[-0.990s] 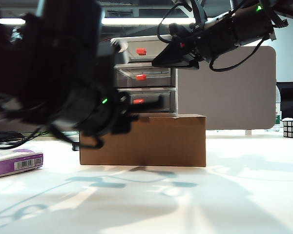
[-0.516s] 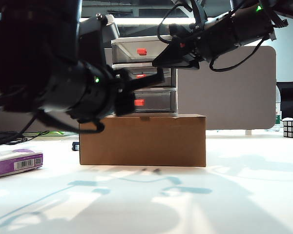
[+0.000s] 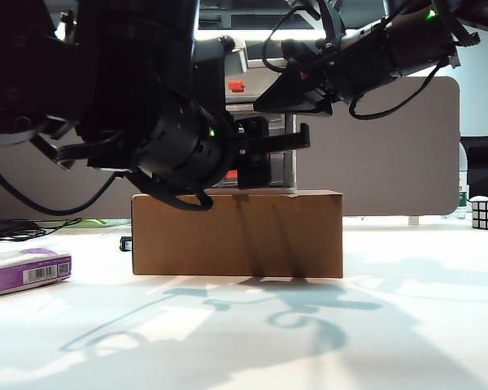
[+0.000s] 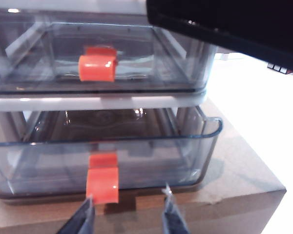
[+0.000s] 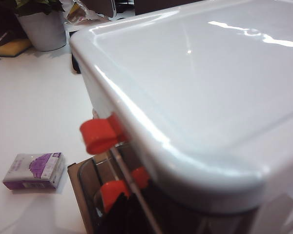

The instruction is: Open the third layer of the drawer on the table, pick up a pack of napkins on the table and put it in, and finally close the drawer.

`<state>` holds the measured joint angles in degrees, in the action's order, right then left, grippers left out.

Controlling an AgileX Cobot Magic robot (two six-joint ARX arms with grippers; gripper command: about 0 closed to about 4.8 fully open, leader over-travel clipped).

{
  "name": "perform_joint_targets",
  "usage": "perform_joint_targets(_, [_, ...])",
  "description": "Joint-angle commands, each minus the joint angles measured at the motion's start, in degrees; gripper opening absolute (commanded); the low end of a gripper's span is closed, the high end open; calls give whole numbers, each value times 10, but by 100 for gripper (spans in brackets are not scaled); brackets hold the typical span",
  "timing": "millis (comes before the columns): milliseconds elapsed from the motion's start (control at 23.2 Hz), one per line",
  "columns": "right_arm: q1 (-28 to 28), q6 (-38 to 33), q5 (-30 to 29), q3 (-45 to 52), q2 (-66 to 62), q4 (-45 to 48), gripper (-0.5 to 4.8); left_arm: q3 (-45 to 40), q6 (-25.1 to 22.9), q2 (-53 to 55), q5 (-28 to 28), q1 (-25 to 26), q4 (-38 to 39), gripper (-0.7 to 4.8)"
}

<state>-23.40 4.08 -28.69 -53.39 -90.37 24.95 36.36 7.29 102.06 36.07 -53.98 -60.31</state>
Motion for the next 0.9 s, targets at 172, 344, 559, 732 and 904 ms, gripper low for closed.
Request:
perform_joint_targets(172, [0, -2, 0, -3, 2, 4, -6, 3, -3, -2, 35, 2, 2, 166])
perform_joint_targets(344, [0, -2, 0, -3, 2, 2, -6, 3, -4, -2, 37, 6, 2, 166])
perform_joint_targets(559, [0, -2, -9, -3, 2, 2, -6, 3, 2, -2, 36, 13, -2, 166])
perform_joint_targets(732, [0, -2, -9, -3, 2, 2, -6, 3, 2, -1, 22, 21, -2, 165])
perform_joint_targets(904, [0, -2, -9, -3, 2, 2, -6, 5, 2, -1, 10, 21, -2, 165])
